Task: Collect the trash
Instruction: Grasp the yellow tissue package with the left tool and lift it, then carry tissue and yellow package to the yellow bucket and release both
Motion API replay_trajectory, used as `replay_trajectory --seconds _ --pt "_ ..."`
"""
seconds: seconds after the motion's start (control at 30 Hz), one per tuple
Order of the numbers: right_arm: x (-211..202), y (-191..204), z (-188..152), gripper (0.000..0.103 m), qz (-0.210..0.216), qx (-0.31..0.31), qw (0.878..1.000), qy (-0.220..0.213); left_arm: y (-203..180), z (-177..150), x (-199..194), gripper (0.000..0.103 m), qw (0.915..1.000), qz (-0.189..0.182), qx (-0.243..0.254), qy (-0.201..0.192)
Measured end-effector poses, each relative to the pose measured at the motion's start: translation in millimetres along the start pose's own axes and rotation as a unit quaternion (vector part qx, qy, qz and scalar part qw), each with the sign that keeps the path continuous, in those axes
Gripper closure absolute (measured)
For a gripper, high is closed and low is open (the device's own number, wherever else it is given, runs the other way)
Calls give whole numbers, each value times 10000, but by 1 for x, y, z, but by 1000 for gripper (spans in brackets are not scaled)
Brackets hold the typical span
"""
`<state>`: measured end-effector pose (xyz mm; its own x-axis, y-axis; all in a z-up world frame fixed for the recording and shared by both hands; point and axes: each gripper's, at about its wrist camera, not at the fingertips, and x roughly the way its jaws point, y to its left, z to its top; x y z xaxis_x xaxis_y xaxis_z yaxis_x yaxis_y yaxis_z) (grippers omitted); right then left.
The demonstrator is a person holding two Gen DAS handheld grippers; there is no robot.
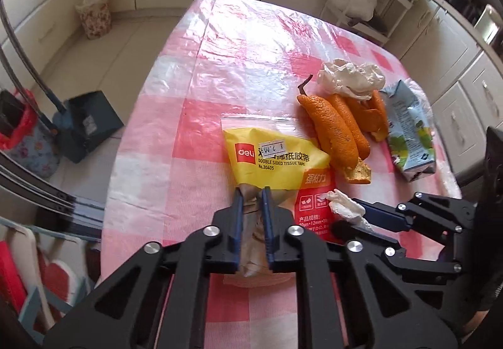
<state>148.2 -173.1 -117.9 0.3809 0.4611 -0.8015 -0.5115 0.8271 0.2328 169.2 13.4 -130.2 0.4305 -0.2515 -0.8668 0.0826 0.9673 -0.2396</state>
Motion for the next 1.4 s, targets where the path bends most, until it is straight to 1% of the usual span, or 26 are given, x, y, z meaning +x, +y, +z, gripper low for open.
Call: replay_trajectory --seconds 0.07,0.13,0.23,0.3,0.37,0.4,0.5,0.63,0.73,0.83,0.87,0.93,1.1,1.17,1.27,1.4 --pt "-2 -2 -2 81 62 73 10000 1 1 -2 -2 98 9999 -159 -55 8" --pt "-3 -3 -4 81 82 111 9999 -8 1 -4 -6 100 9993 -372 -89 -53" --pt "-4 -6 -5 81 150 226 9996 -41 -3 -5 -14 100 9988 -465 -33 -177" --pt "-6 -10 -6 81 179 322 9993 -84 -4 -4 -25 100 9987 -410 -17 -301" --pt "-14 -14 -11 81 225 433 9987 -174 -6 -1 -35 100 9986 -251 44 -473" --pt "-19 -15 -14 81 229 468 9984 -220 -9 0 -45 100 9979 -80 132 -635" --pt "-43 -24 -27 81 227 639 9968 -417 -10 3 -62 101 9960 118 215 -864" --pt "-82 -41 -50 81 192 973 9922 -760 -20 4 -86 100 9933 163 318 -1097" --pt "-115 -55 -73 81 97 1260 9864 -1047 -38 -2 -105 100 9912 64 466 -1240" --pt "-145 -68 -100 81 -21 1536 9799 -1273 -71 -7 -119 100 9886 -120 721 -1319" --pt "-153 -72 -108 81 -63 1622 9778 -1326 -80 -8 -121 100 9876 -135 781 -1353" --pt "-166 -81 -122 81 -183 1752 9740 -1427 -102 -8 -128 100 9856 -286 921 -1389" --pt "-197 -101 -165 81 -544 2141 9621 -1599 -157 -11 -129 100 9814 -648 1288 -1269" --pt "-208 -119 -186 81 -707 2355 9562 -1589 -185 -15 -123 100 9788 -811 1476 -1166" --pt "-217 -142 -220 81 -1016 2767 9434 -1520 -220 -22 -113 100 9754 -1048 1657 -1010" --pt "-232 -170 -257 81 -1341 3282 9226 -1520 -281 -32 -100 100 9664 -1435 1972 -817"
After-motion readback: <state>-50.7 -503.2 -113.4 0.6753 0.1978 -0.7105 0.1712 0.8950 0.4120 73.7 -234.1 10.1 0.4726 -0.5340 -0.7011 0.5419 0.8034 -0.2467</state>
